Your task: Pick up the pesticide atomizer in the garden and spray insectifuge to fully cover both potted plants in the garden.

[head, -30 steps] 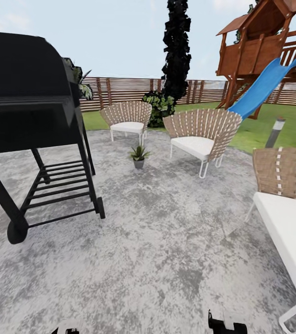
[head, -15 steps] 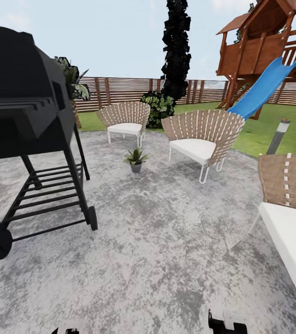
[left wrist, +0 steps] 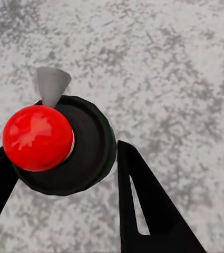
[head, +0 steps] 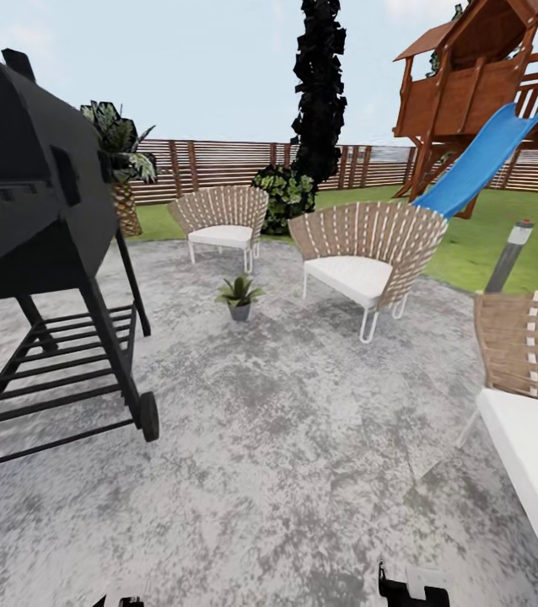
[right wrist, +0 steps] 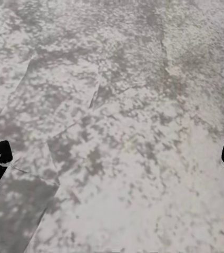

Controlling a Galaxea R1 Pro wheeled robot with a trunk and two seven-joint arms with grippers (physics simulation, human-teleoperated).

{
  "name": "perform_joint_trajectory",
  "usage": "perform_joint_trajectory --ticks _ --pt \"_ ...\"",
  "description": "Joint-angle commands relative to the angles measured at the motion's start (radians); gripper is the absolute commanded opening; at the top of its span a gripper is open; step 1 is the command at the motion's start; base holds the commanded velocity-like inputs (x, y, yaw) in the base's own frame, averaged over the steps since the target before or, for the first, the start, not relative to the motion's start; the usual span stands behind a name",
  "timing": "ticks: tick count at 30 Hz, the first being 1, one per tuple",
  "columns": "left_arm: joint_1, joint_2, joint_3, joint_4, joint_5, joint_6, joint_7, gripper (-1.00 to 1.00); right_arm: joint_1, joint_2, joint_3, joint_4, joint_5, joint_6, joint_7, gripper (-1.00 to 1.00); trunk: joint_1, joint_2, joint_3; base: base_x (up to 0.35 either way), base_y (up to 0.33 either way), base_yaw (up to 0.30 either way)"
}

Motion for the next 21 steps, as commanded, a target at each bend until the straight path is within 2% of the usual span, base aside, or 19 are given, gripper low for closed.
perform_joint_trajectory --ticks 1,21 --pt "-0.001 0.0 0.0 0.001 0.003 -0.004 0.001 -1.0 -0.001 0.0 -0.007 0.001 0.011 -0.002 -0.004 1.0 0.0 0.0 -0.001 0.292 -0.142 0.0" --pt "-0.001 0.0 0.0 0.001 0.003 -0.004 0.001 -1.0 -0.001 0.0 -0.007 0.001 0.011 -0.002 -0.004 1.0 0.0 0.0 -0.001 0.309 -0.123 0.0"
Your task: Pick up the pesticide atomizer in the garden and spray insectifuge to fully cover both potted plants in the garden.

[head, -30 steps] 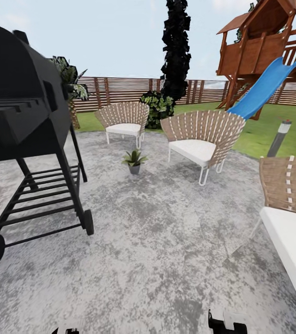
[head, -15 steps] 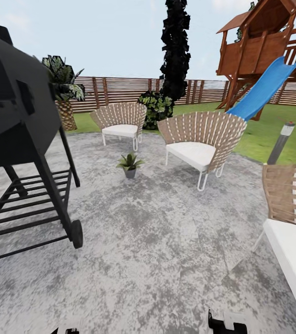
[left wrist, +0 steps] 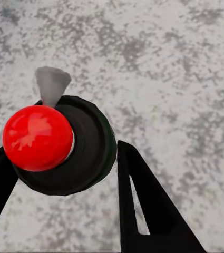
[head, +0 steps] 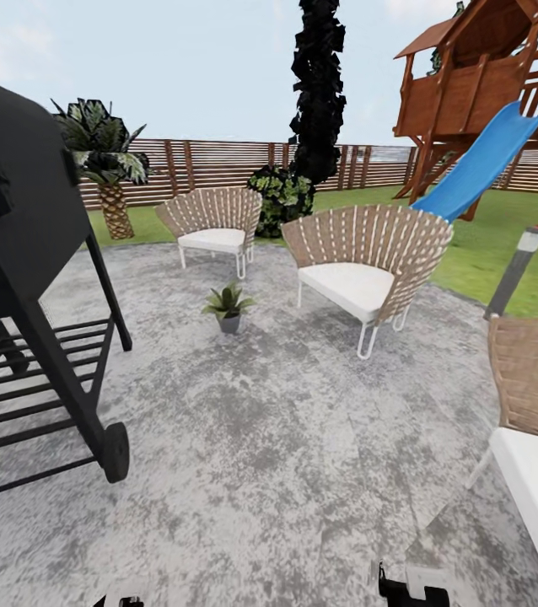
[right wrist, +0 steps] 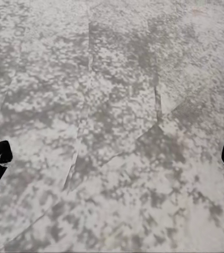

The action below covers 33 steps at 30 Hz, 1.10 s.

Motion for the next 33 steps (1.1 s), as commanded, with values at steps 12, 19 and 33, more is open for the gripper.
perform_joint_trajectory --ticks 12,19,33 --pt "-0.001 0.0 0.0 0.001 0.003 -0.004 0.001 -1.0 -0.001 0.002 -0.007 0.001 0.011 -0.002 -0.004 1.0 0.0 0.0 -0.001 0.334 -0.03 0.088" --pt "-0.001 0.0 0.0 0.001 0.003 -0.004 0.001 -1.0 -0.001 0.002 -0.007 0.001 0.011 -0.002 -0.004 1.0 0.0 0.0 -0.001 0.338 0.0 0.024" --pt "-0.001 0.0 0.0 0.001 0.003 -0.004 0.001 -1.0 -0.001 0.002 -0.007 0.001 0.011 -0.002 -0.004 1.0 0.0 0.0 -0.001 0.338 0.0 0.0"
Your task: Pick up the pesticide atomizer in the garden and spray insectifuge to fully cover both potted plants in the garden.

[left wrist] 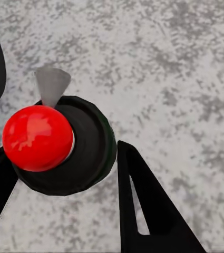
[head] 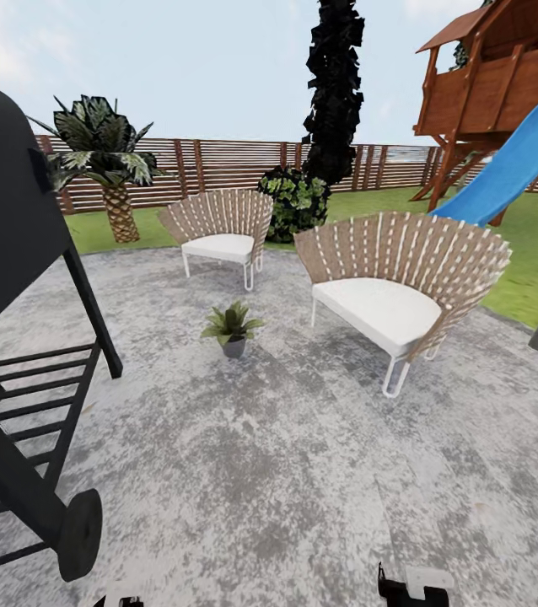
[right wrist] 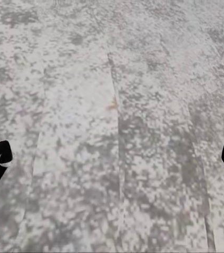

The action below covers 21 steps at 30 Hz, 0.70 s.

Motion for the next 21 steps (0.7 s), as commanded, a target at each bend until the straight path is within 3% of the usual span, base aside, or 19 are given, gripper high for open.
perform_joint_trajectory --ticks 1,21 --pt "-0.001 0.0 0.0 0.001 0.003 -0.003 0.0 -1.0 -0.001 0.0 -0.007 0.001 0.011 -0.002 -0.004 1.0 0.0 0.0 -0.001 0.338 0.0 0.0" --pt "-0.001 0.0 0.0 0.001 0.003 -0.003 0.0 -1.0 -0.001 0.0 -0.007 0.001 0.011 -0.002 -0.004 1.0 0.0 0.0 -0.001 0.338 -0.044 0.0"
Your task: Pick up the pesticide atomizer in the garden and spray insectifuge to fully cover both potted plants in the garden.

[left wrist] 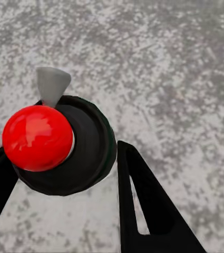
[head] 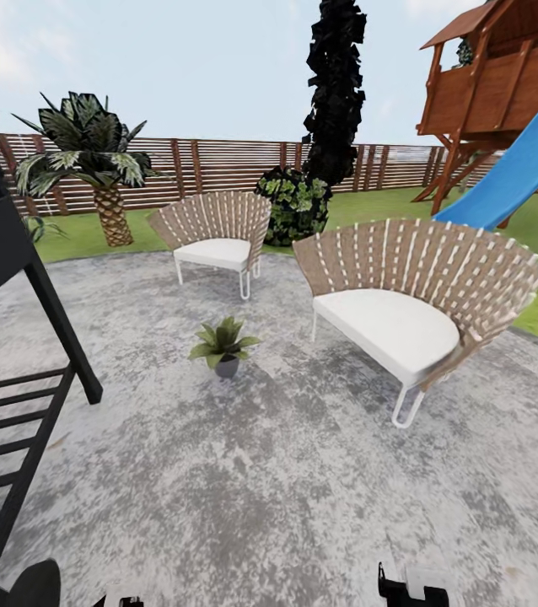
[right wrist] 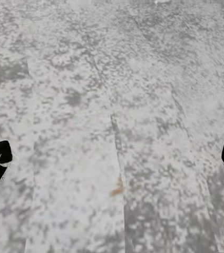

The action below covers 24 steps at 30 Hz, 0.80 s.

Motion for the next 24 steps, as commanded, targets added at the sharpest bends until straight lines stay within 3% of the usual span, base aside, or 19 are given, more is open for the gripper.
perform_joint_trajectory --ticks 1,7,24 --pt "-0.001 0.0 0.0 0.001 0.003 -0.003 0.001 -1.0 -0.001 0.0 -0.007 0.001 0.011 -0.002 -0.004 1.0 0.0 0.0 -0.001 0.338 -0.073 0.0" --pt "-0.001 0.0 0.0 0.001 0.003 -0.003 0.001 -1.0 -0.001 0.0 -0.007 0.001 0.011 -0.002 -0.004 1.0 0.0 0.0 -0.001 0.338 -0.074 0.059" --pt "-0.001 0.0 0.0 0.001 0.003 -0.003 0.001 -1.0 -0.001 0.0 -0.007 0.001 0.011 -0.002 -0.004 1.0 0.0 0.0 -0.001 0.338 -0.075 0.27"
